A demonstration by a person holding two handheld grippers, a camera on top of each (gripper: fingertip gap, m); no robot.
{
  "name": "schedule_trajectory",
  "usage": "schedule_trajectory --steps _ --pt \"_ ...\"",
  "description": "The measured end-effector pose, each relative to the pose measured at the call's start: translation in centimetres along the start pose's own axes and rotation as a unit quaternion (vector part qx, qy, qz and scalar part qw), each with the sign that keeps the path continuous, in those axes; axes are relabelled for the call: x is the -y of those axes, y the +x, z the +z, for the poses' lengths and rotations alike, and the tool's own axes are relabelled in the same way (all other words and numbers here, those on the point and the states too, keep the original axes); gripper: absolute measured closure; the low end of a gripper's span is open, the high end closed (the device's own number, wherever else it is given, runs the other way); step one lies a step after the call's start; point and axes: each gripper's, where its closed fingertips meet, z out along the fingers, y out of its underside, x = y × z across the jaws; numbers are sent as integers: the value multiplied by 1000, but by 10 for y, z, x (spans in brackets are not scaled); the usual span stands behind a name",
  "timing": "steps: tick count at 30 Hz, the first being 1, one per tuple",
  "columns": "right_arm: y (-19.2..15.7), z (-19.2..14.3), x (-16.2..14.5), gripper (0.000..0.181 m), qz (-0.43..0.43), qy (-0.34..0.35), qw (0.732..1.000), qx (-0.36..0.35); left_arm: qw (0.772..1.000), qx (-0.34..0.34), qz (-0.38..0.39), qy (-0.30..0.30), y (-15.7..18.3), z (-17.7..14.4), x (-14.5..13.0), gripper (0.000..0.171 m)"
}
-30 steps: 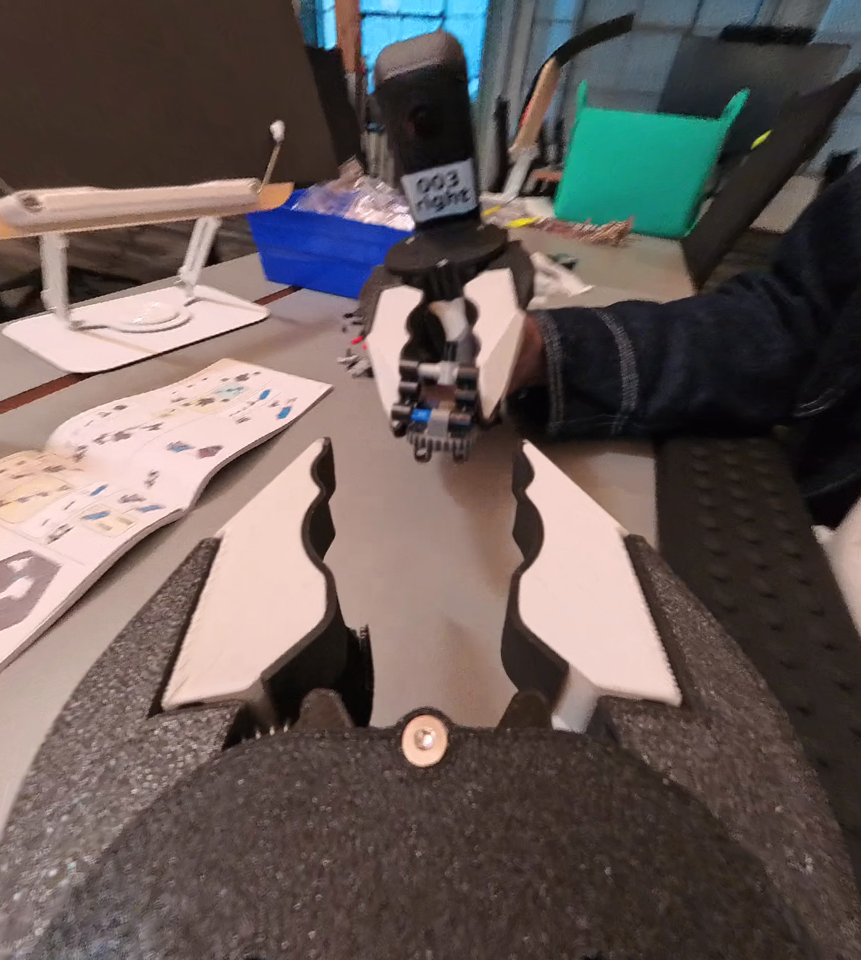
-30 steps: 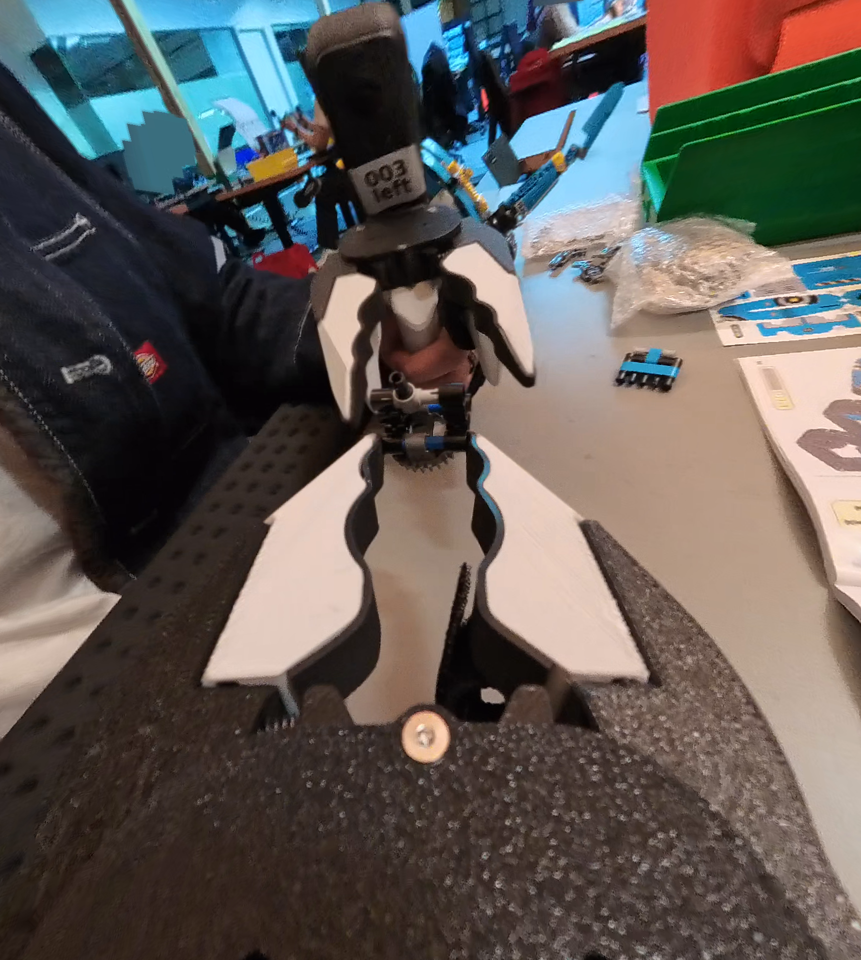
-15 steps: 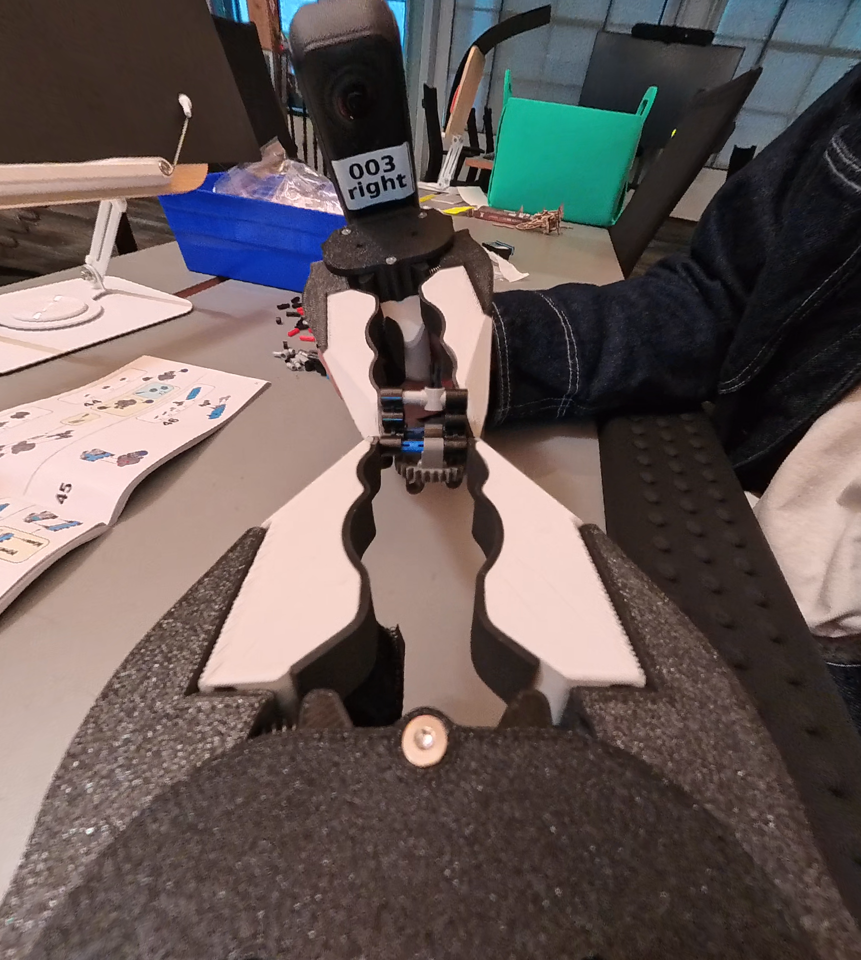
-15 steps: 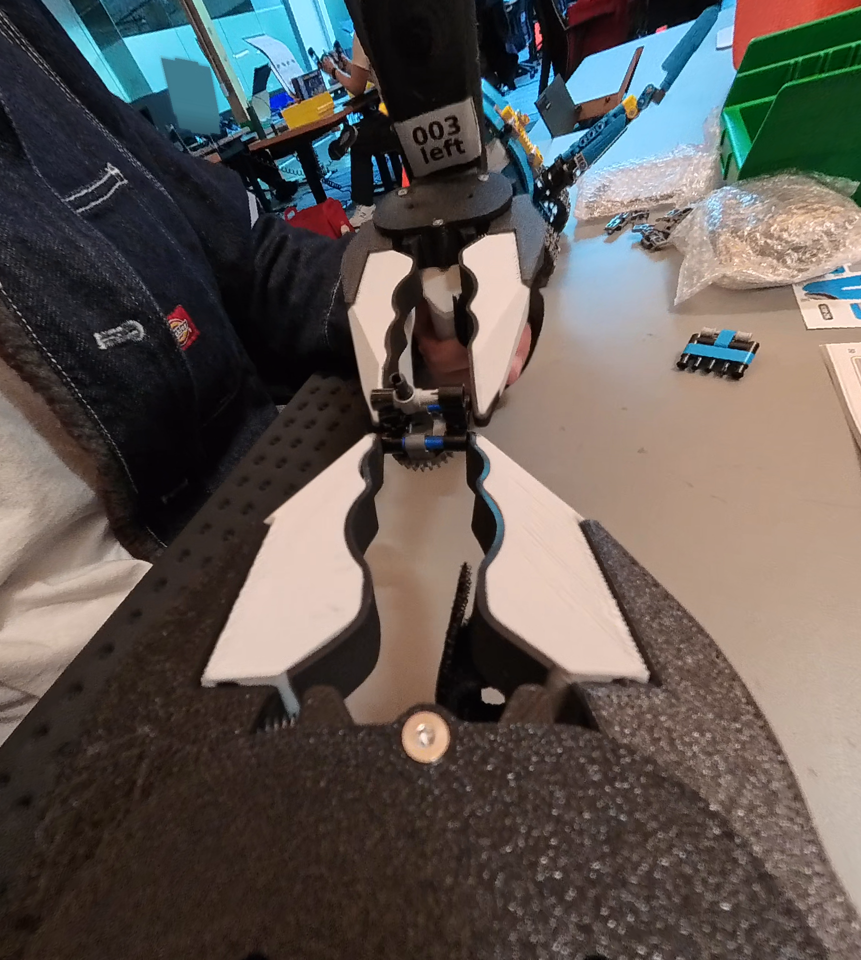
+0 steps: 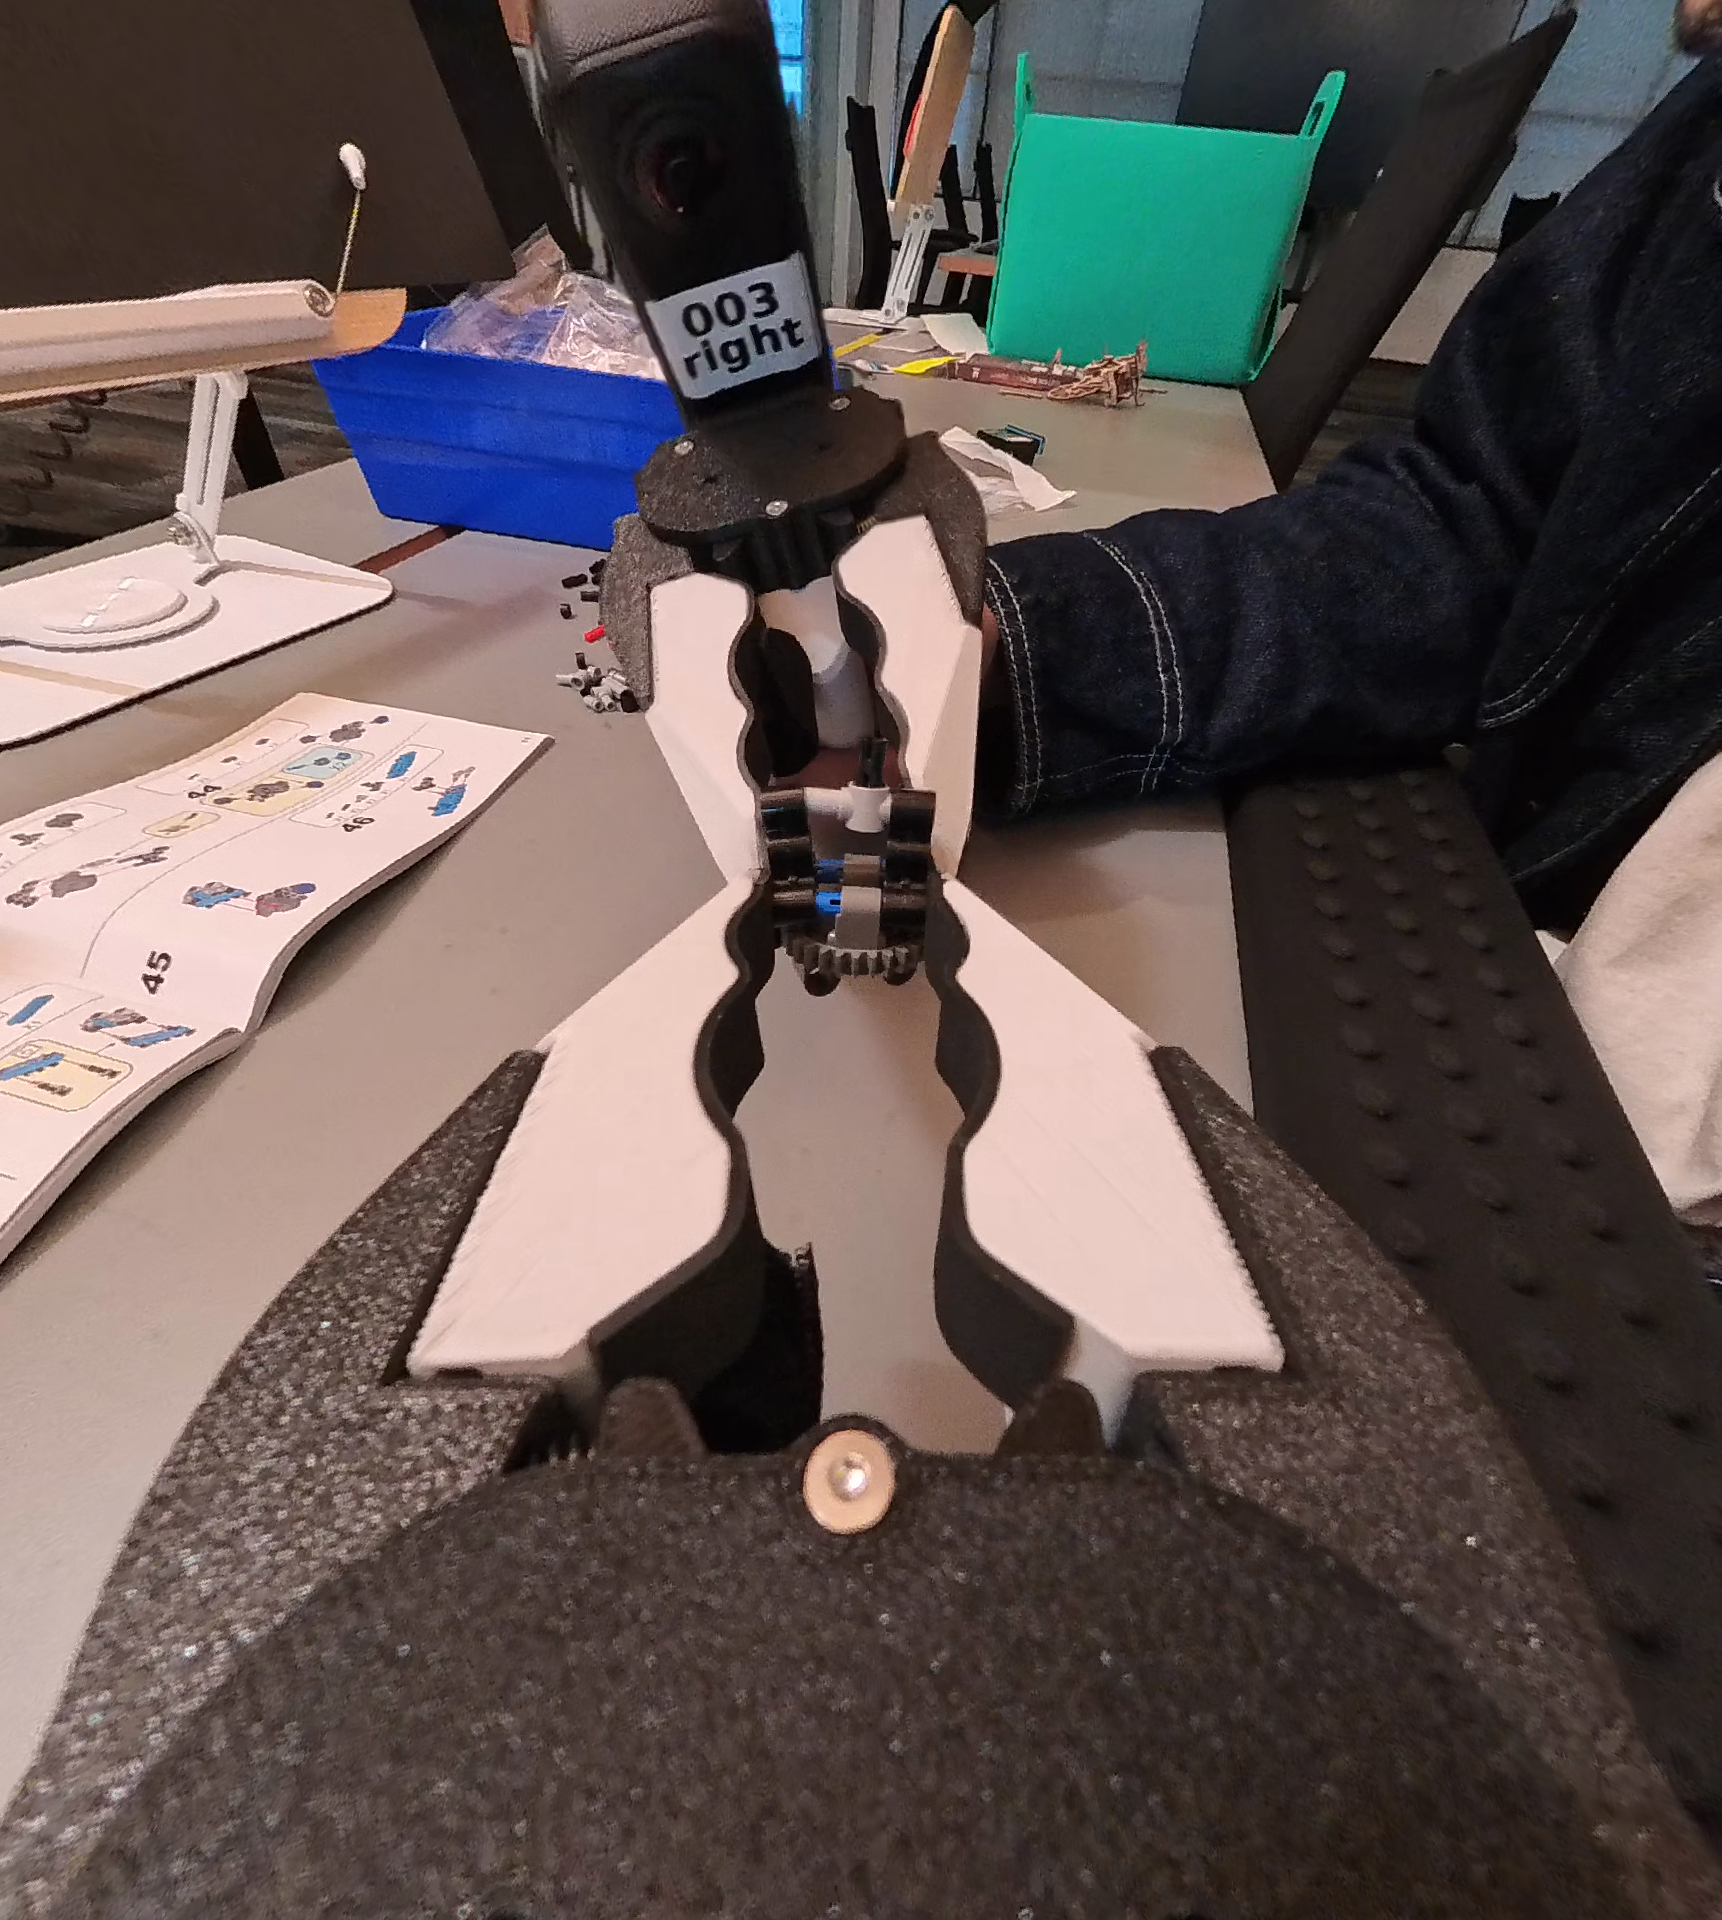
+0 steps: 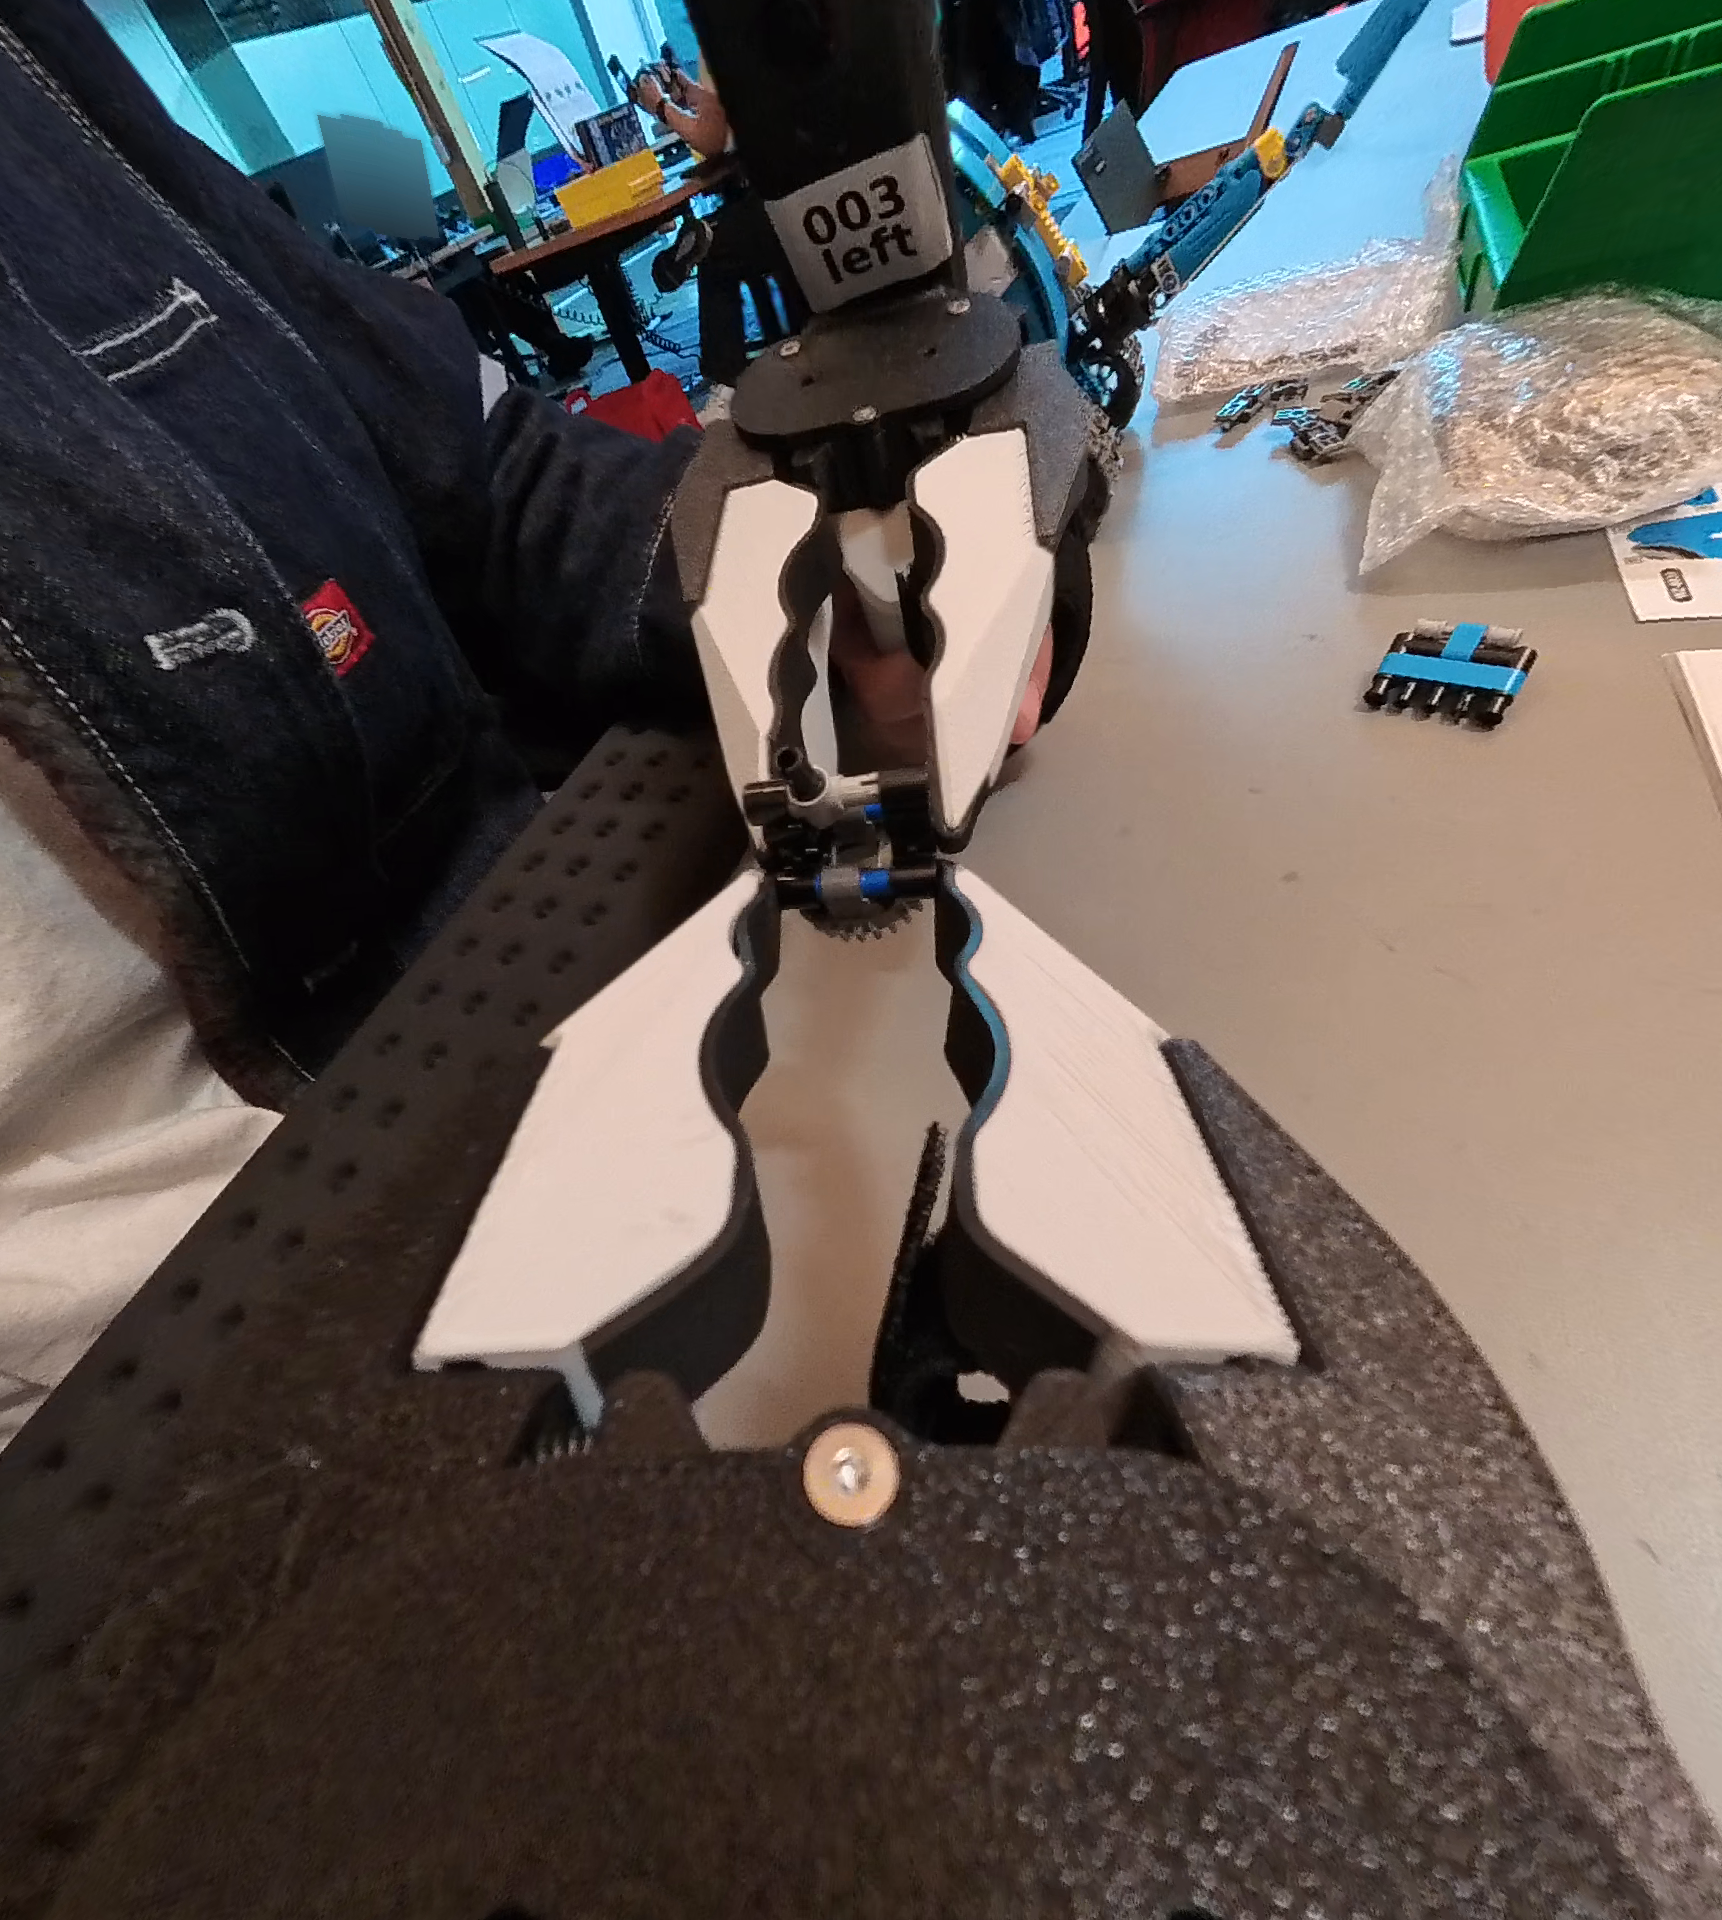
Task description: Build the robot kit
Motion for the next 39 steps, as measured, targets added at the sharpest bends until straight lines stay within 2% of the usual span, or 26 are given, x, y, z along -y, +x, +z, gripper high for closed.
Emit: schedule_trajectory --steps 3,6,9,12,14,21,27,34,39 --pt "1 0 2 151 -2 5 1000 -5 1000 5 1 3 -2 -1 1 143" --pt "11 -3 5 150 -15 9 999 -44 1000 22 -5 0 -9 -3 1 143" --pt "17 -9 11 140 -18 25 997 -65 999 39 -18 0 -18 -6 0 143" --pt "12 -13 27 138 -32 70 995 -59 999 20 -26 18 -14 -8 7 143" --pt "15 -10 25 132 -38 61 995 -71 999 13 -26 20 -11 -7 7 143" --pt "7 -3 27 149 -43 68 995 -57 999 4 -33 15 -8 -3 5 143" --pt "6 -1 27 150 -49 58 996 -57 999 -5 -49 12 -6 -1 2 143" --pt "3 -1 30 151 -83 56 993 -68 1000 8 -24 16 -5 -1 5 143" --pt "3 0 28 151 -77 58 993 -64 1000 8 -27 8 -5 -1 2 143"
